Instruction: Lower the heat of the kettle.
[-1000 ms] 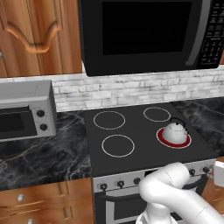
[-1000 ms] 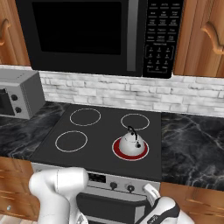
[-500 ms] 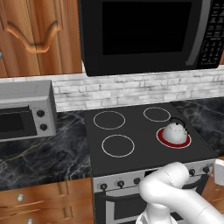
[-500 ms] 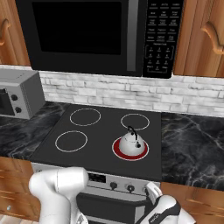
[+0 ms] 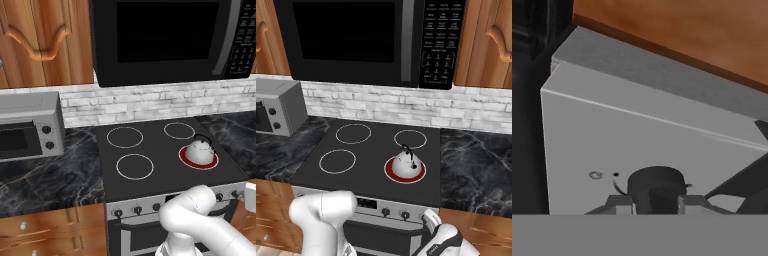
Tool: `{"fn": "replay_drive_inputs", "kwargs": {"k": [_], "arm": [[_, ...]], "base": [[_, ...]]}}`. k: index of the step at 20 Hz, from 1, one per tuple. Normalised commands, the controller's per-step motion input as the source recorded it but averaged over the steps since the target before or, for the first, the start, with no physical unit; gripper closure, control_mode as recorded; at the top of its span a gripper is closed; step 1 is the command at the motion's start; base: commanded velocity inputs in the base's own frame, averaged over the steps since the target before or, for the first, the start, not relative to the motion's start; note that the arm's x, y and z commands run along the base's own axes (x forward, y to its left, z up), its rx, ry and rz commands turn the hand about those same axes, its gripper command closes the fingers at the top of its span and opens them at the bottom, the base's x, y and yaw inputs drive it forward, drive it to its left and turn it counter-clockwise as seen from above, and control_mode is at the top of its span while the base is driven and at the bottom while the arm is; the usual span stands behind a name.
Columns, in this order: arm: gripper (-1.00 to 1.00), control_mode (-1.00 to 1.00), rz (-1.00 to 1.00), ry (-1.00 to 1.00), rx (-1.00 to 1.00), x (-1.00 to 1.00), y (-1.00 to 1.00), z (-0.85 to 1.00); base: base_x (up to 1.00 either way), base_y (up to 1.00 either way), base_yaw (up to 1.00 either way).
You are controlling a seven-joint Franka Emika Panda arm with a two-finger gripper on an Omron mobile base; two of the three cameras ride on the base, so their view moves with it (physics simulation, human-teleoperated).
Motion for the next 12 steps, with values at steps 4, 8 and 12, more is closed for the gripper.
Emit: {"fn": "replay_drive_inputs", "kwargs": {"k": [4,8,12], "arm": [[1.00,-1.00,0.00,0.00,0.00,0.00,0.30,-0.08],[1.00,-1.00,0.00,0.00,0.00,0.00,0.32,-0.01],[1.00,-1.00,0.00,0.01,0.01,0.02,0.26,0.00]], "base": [[0.00,0.00,0.00],[0.00,0.00,0.00],[0.00,0.00,0.00]]}}
